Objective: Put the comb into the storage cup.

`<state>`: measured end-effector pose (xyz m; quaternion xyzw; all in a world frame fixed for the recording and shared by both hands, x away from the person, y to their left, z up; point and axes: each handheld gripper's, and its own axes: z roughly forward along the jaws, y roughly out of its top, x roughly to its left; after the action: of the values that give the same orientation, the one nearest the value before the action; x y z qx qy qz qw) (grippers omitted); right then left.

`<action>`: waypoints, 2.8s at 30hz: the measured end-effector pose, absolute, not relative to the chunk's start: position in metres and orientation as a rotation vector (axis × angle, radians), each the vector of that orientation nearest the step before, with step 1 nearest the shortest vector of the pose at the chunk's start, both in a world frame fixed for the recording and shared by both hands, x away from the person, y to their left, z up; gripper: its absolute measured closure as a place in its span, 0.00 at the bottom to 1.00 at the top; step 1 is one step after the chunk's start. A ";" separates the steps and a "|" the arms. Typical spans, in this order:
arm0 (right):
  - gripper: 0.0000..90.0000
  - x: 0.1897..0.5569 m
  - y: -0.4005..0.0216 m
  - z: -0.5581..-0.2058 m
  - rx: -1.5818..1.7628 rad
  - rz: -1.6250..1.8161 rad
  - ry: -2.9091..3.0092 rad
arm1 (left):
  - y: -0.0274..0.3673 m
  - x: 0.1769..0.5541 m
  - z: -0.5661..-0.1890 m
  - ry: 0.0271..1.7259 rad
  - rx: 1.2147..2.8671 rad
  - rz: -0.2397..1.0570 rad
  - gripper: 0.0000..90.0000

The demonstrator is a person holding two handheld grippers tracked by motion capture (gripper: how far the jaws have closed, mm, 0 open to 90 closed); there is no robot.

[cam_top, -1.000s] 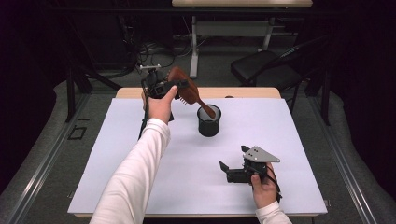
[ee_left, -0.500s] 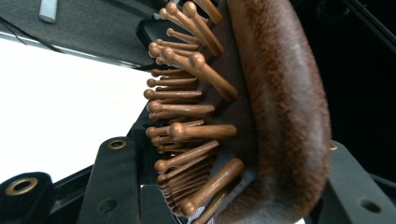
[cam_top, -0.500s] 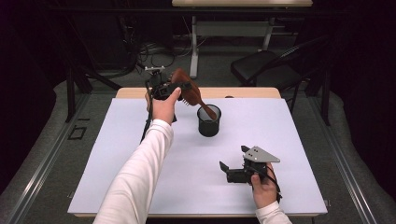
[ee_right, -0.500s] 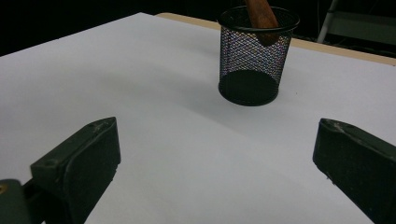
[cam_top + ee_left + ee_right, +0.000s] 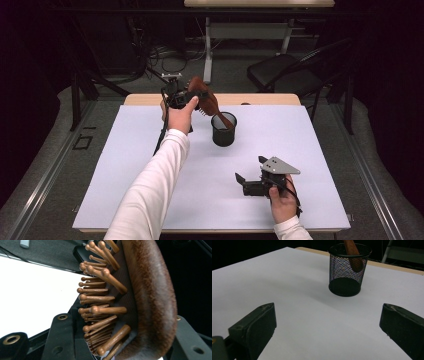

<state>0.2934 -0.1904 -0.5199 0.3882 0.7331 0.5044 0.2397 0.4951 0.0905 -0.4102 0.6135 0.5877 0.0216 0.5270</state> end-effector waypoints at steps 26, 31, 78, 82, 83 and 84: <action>0.01 0.293 -0.191 -0.520 1.066 1.381 2.008 | 0.083 0.499 -0.422 1.424 1.509 0.050 0.55; 0.01 0.293 -0.191 -0.520 1.067 1.381 2.007 | 0.081 0.499 -0.425 1.430 1.512 0.053 0.55; 0.01 0.294 -0.190 -0.522 1.055 1.370 2.015 | 0.084 0.501 -0.451 1.463 1.495 0.032 0.54; 0.01 0.294 -0.189 -0.522 1.051 1.368 2.016 | 0.084 0.501 -0.452 1.459 1.493 0.037 0.53; 0.01 0.294 -0.189 -0.522 1.054 1.369 2.016 | 0.085 0.501 -0.452 1.455 1.489 0.039 0.53; 0.01 0.294 -0.189 -0.522 1.053 1.371 2.016 | 0.085 0.501 -0.453 1.453 1.489 0.039 0.53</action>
<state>0.2940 -0.1894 -0.5216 0.3850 0.7368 0.5010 0.2406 0.5009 0.0852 -0.4529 0.6173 0.6025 0.0161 0.5057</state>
